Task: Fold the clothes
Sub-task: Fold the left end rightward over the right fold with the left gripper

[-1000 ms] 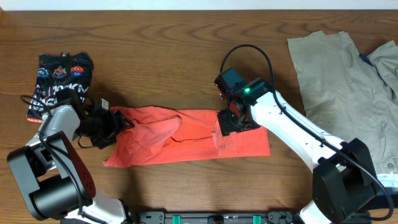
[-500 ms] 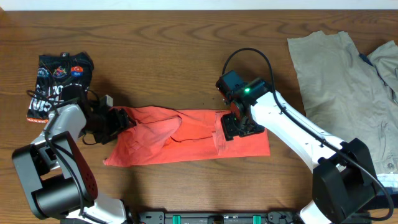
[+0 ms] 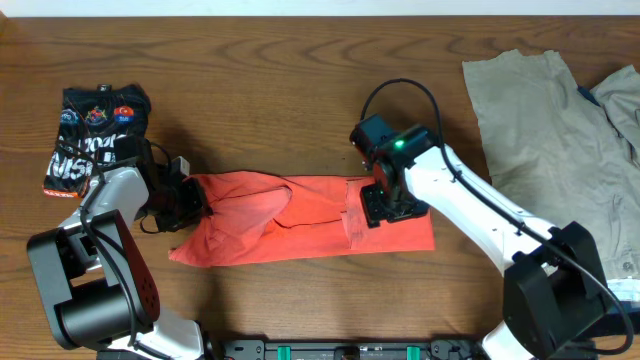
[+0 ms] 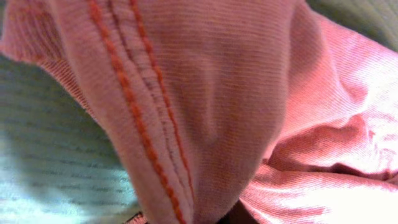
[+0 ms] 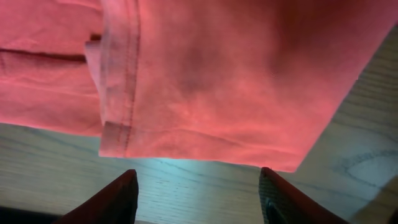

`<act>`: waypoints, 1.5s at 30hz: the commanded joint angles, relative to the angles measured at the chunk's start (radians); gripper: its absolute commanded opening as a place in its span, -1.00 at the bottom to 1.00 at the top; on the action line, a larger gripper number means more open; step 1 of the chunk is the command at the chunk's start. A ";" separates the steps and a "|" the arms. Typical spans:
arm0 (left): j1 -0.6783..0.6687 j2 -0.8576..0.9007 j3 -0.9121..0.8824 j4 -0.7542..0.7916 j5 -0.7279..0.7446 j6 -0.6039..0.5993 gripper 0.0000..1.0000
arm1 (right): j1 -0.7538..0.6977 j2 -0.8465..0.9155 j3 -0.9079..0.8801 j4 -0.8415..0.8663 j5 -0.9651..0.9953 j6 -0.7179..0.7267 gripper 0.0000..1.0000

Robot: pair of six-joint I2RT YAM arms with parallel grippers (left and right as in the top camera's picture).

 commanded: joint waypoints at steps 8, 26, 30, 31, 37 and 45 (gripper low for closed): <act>0.001 -0.072 0.159 -0.164 -0.359 -0.132 -0.85 | -0.229 0.007 0.008 -0.029 0.022 -0.098 0.18; -0.442 -0.236 0.259 -0.356 -0.328 -0.332 -0.85 | -0.444 0.007 0.007 -0.040 0.040 -0.168 0.25; -0.581 -0.236 0.259 -0.317 -0.328 -0.400 -0.85 | -0.444 0.007 0.007 -0.048 0.040 -0.179 0.26; -0.609 -0.236 0.260 -0.309 -0.328 -0.418 -0.85 | -0.444 0.007 0.007 -0.049 0.040 -0.179 0.26; -0.743 -0.236 0.260 -0.251 -0.241 -0.510 -0.85 | -0.444 0.007 0.007 -0.050 0.039 -0.179 0.26; -0.845 -0.232 0.260 -0.130 -0.200 -0.594 -0.85 | -0.443 0.007 0.007 -0.053 0.036 -0.179 0.27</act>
